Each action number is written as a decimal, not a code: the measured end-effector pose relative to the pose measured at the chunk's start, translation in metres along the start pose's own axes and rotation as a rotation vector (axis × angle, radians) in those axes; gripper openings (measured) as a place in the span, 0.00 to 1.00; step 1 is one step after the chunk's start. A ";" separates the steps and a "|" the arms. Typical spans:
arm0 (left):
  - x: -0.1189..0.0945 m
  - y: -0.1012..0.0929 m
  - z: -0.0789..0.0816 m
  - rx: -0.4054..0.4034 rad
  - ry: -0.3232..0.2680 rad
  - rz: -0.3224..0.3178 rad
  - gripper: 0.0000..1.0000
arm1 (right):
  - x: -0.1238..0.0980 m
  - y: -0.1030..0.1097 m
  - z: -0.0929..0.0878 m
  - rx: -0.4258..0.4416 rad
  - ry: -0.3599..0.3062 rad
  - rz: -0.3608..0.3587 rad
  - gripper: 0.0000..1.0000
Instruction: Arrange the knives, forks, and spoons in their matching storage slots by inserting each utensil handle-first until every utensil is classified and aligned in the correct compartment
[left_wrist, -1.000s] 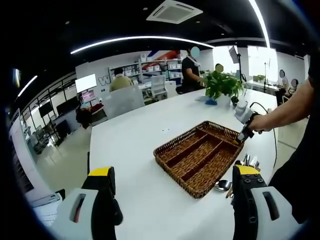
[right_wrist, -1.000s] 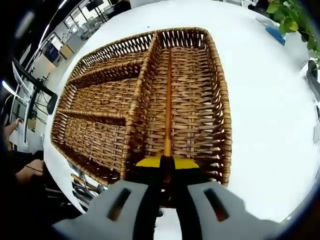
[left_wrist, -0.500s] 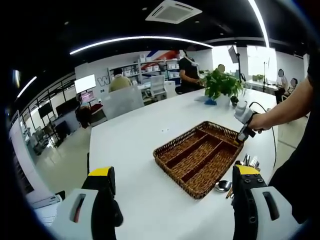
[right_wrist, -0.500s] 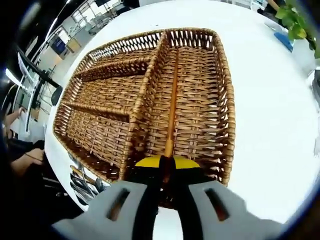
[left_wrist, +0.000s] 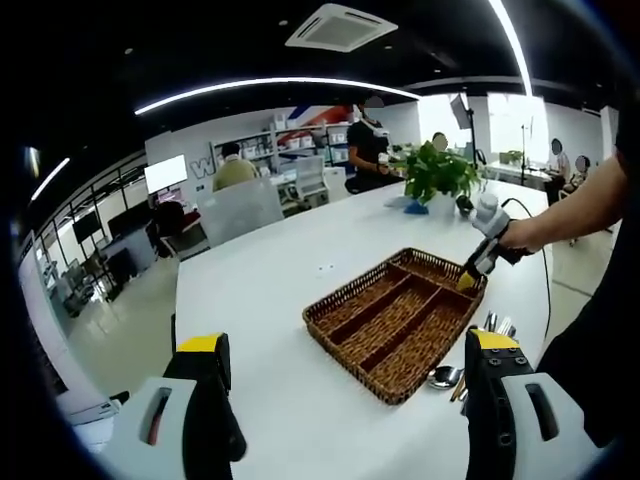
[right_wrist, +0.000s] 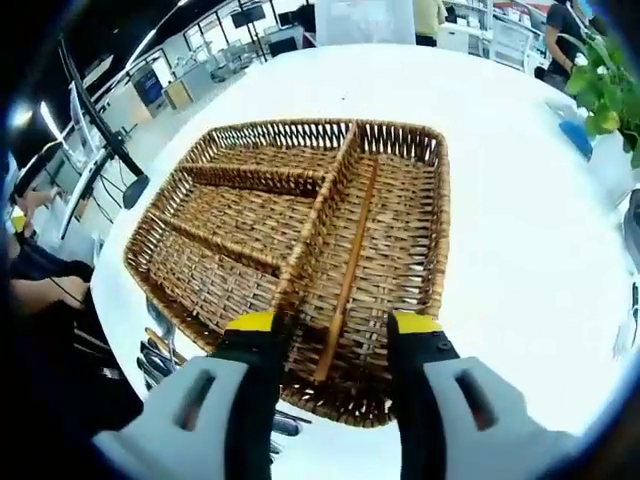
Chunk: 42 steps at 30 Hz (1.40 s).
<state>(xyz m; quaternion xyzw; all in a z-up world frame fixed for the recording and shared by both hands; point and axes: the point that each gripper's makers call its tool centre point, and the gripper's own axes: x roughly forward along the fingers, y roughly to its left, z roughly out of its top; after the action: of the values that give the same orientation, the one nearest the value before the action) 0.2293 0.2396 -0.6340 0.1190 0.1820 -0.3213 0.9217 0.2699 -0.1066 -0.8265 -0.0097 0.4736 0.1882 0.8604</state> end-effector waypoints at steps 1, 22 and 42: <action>0.000 0.000 0.000 0.000 0.000 -0.001 0.99 | -0.001 0.000 0.001 -0.002 -0.005 0.001 0.51; 0.003 -0.028 -0.014 -0.042 -0.010 -0.112 0.99 | -0.092 0.027 0.078 -0.229 -0.393 -0.042 1.00; 0.014 -0.058 -0.014 -0.080 0.005 -0.070 0.99 | -0.162 0.015 0.066 -0.317 -0.481 -0.010 1.00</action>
<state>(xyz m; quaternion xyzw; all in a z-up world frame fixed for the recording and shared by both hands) 0.1987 0.1922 -0.6581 0.0766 0.2009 -0.3457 0.9134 0.2410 -0.1310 -0.6551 -0.1016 0.2207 0.2523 0.9366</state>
